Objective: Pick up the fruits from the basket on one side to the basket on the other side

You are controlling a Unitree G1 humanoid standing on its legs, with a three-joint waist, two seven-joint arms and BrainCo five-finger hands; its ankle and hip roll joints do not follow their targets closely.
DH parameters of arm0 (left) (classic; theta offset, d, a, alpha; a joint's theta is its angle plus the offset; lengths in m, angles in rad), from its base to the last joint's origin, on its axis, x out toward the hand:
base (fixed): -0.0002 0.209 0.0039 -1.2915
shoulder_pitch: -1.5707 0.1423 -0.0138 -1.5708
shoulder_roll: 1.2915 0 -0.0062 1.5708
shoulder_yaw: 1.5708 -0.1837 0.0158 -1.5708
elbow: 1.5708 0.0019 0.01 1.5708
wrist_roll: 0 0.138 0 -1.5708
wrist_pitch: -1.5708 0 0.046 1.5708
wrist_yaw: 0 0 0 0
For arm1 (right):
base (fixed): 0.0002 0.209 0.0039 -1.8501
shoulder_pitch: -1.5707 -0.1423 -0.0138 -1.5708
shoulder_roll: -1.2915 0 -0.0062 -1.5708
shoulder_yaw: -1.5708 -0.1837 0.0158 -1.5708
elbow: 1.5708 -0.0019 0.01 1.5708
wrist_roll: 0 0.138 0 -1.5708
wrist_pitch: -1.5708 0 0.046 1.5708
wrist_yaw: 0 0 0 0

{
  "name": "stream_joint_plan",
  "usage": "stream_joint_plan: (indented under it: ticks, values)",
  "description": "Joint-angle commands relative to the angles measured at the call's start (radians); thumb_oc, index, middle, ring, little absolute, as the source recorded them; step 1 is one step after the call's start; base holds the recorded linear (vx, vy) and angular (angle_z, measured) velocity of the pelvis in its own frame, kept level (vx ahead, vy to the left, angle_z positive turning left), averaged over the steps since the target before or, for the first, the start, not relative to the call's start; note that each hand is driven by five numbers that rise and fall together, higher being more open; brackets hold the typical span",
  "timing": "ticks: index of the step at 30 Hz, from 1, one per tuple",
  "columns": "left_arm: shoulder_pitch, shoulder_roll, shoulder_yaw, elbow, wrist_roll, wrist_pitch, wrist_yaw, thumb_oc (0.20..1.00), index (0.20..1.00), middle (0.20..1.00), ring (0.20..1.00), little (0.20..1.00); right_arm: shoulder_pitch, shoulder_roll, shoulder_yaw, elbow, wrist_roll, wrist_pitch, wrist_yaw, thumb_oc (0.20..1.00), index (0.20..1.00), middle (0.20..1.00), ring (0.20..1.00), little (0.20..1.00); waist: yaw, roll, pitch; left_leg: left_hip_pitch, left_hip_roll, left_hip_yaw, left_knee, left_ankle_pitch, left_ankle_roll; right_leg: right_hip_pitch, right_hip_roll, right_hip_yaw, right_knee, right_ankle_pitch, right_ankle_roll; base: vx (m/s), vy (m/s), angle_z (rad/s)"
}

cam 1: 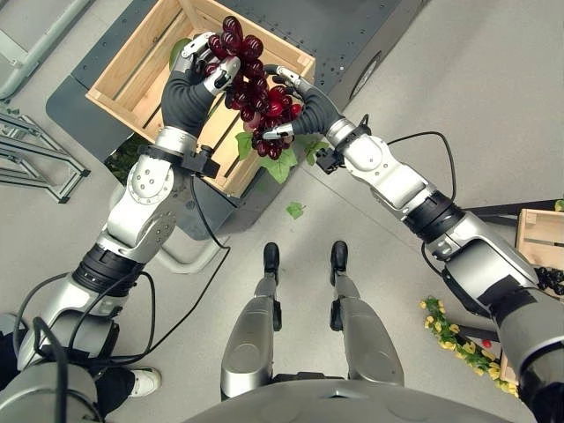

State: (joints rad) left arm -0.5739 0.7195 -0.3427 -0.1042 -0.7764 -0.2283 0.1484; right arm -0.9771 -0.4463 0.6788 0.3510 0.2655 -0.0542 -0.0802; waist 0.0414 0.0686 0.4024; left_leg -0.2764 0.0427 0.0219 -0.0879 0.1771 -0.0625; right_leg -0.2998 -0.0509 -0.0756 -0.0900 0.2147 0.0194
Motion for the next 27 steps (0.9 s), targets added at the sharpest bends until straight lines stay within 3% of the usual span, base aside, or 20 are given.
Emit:
stream_joint_plan:
  ticks: [1,27]
  values:
    - [-0.032,-0.024,-0.033,-0.078,0.012,-0.085,-0.013,0.2,0.2,0.2,0.2,0.2,0.066,0.059,-0.021,-0.016,0.005,-0.057,-0.007,1.0,1.0,1.0,1.0,1.0,0.006,-0.049,-0.161,-0.019,-0.025,-0.013,0.022,-0.075,-0.003,0.013,-0.037,0.018,0.018,-0.118,0.099,0.0,0.0,0.0]
    - [-0.095,-0.012,-0.08,-0.118,-0.002,-0.084,-0.03,0.2,0.2,0.2,0.2,0.2,0.036,0.03,0.02,0.013,0.011,-0.043,0.036,1.0,1.0,1.0,1.0,1.0,0.014,-0.05,-0.158,-0.021,-0.028,-0.02,0.021,-0.075,-0.003,0.013,-0.039,0.012,0.019,-0.115,0.101,0.0,0.0,0.01]
